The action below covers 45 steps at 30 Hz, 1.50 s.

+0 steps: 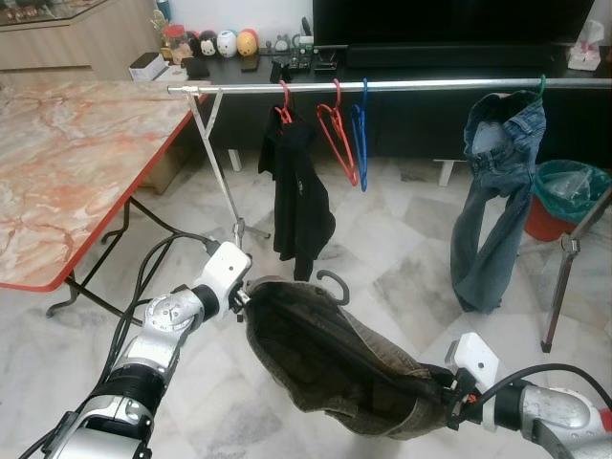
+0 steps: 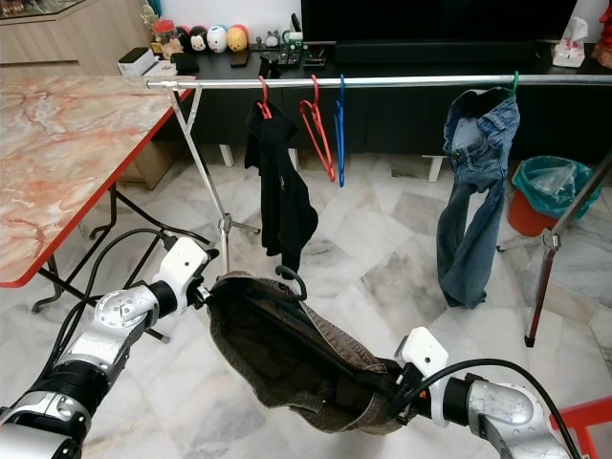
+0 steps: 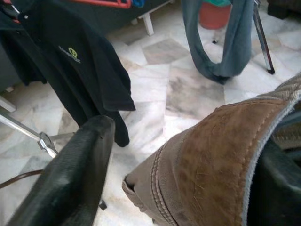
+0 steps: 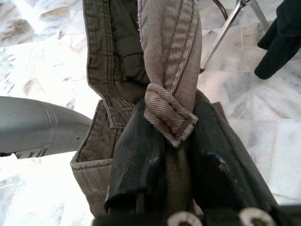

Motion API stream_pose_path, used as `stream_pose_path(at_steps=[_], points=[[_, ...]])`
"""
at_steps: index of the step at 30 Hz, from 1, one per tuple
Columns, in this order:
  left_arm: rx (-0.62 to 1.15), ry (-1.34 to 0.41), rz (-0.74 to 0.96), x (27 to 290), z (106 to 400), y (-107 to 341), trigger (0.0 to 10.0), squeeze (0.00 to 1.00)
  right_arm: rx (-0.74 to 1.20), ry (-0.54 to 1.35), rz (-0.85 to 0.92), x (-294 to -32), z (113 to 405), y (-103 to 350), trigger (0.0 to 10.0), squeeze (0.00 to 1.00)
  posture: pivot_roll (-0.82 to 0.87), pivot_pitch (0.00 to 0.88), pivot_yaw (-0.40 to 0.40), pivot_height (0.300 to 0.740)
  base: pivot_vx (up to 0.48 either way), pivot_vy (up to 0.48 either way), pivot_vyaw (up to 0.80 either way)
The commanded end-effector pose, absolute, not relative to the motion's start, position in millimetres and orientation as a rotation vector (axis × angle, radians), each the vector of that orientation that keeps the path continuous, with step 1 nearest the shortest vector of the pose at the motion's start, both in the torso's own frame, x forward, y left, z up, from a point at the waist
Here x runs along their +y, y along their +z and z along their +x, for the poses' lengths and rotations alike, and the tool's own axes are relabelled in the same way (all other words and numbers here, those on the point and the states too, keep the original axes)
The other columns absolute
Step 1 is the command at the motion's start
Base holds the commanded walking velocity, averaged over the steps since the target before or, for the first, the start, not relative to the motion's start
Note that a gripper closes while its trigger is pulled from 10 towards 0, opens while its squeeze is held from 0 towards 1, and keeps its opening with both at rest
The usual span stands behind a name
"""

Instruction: Hang hanger

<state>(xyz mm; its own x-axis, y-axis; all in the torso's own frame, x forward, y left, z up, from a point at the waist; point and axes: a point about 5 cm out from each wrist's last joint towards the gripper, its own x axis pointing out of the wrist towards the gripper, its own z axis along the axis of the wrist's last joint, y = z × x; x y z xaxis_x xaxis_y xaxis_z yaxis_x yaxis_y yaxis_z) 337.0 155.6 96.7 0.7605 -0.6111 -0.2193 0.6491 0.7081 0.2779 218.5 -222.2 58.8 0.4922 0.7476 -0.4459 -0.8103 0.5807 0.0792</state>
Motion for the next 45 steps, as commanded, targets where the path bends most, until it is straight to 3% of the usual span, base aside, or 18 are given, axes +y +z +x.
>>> stream_pose_path(at_steps=[1,12,13,17,23,29,45], points=[[0.15,-0.726,0.392,160.6,332.2,91.7,10.0,1.0,0.41,0.954,-0.154,-219.3,224.2,65.7,10.0,0.0,0.06,0.044,0.114,0.74,0.0,0.0,0.0],[0.184,-0.938,0.154,149.7,316.9,96.7,10.0,1.0,0.409,0.955,-0.156,-218.3,224.8,65.1,10.0,0.0,0.06,0.046,0.115,0.74,0.0,0.0,0.0],[0.18,-1.016,0.115,146.5,311.0,102.1,10.0,0.0,0.409,0.957,-0.156,-217.0,225.3,64.7,10.0,0.0,0.06,0.045,0.115,0.74,0.0,0.0,0.0],[0.162,-1.042,0.078,146.6,310.7,111.1,10.0,0.0,0.407,0.961,-0.152,-215.5,225.3,64.0,10.0,0.0,0.06,0.045,0.115,0.74,0.0,0.0,0.0],[0.065,-0.963,0.174,143.9,322.8,126.4,10.0,0.0,0.408,0.967,-0.15,-215.2,225.2,63.8,10.0,0.0,0.06,0.044,0.113,0.74,0.0,0.0,0.0],[0.161,-1.168,0.173,133.5,304.7,129.0,10.0,0.0,0.407,0.972,-0.152,-215.2,225.5,63.9,10.0,0.0,0.06,0.044,0.113,0.74,0.0,0.0,0.0],[0.298,-1.302,0.295,140.4,288.4,123.8,10.0,0.0,0.413,0.976,-0.158,-212.6,228.8,61.3,10.0,0.0,0.07,0.028,0.112,0.74,0.0,0.0,0.0]])
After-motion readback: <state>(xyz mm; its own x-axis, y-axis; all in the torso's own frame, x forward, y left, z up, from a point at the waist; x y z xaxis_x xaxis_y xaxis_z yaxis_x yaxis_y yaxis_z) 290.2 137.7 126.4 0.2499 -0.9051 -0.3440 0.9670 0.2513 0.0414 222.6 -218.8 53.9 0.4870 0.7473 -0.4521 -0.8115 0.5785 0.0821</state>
